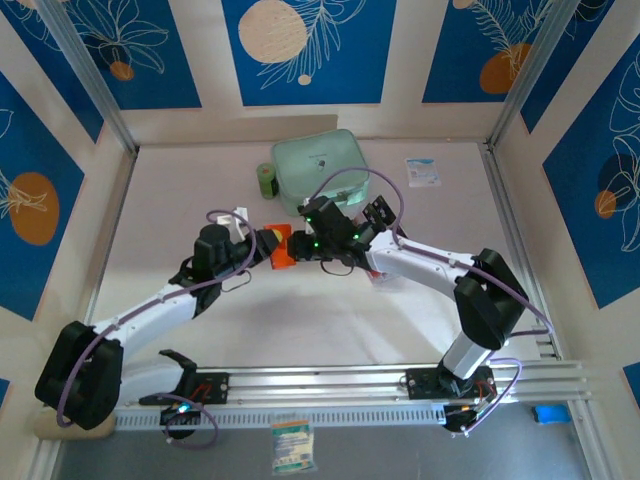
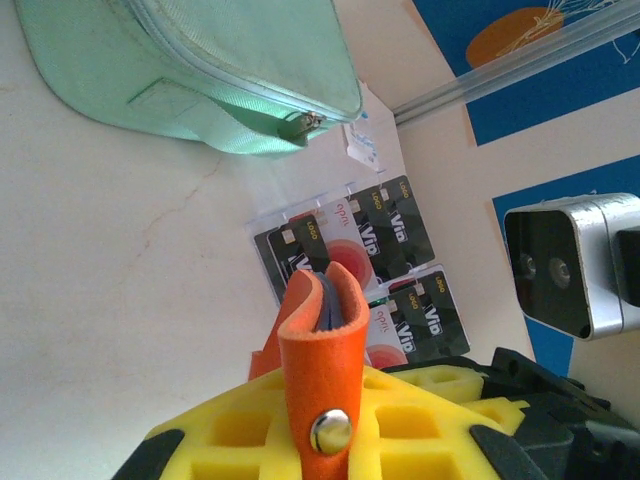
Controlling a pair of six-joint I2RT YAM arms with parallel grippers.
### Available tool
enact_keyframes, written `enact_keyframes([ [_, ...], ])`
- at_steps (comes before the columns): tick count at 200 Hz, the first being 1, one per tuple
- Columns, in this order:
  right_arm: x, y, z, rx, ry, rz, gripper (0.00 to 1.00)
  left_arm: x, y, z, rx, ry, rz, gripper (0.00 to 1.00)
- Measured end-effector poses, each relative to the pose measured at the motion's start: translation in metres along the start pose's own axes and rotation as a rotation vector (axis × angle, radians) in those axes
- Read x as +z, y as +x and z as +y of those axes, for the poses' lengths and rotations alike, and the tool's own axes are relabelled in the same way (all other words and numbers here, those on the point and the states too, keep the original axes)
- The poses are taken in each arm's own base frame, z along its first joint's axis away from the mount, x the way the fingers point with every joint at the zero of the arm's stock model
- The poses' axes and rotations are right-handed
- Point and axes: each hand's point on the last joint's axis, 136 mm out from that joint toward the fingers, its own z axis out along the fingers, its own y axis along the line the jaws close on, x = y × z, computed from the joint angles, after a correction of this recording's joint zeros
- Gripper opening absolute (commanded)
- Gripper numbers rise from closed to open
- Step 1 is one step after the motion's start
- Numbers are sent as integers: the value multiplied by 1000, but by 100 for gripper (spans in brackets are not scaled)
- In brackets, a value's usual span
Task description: Put the credit cards into the card holder
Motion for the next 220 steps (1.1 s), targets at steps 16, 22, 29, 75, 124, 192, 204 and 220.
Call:
enact_keyframes([
  [16, 4, 0, -11, 16, 44, -9, 0, -1, 0, -1, -5, 5, 1, 0],
  [22, 8, 1, -22, 24, 78, -8, 0, -1, 0, -4, -7, 17, 1, 0],
  [29, 12, 2, -35, 35, 111, 0, 0, -2, 0, -7, -8, 28, 1, 0],
  [75, 18, 28, -107, 109, 286, 66, 0, -12, -7, -29, 3, 99, -21, 0],
  [124, -14, 14, -93, 119, 213, 5, 0, -16, -8, -33, 8, 107, -27, 0],
  [192, -52, -17, -25, 110, -82, -81, 61, -16, -8, -32, 8, 105, -26, 0],
  [204, -51, -18, -17, 114, -123, -74, 61, -16, -8, -32, 6, 106, -26, 0],
  [220, -48, -20, -8, 118, -176, -70, 60, -15, -8, -32, -1, 108, -27, 0],
])
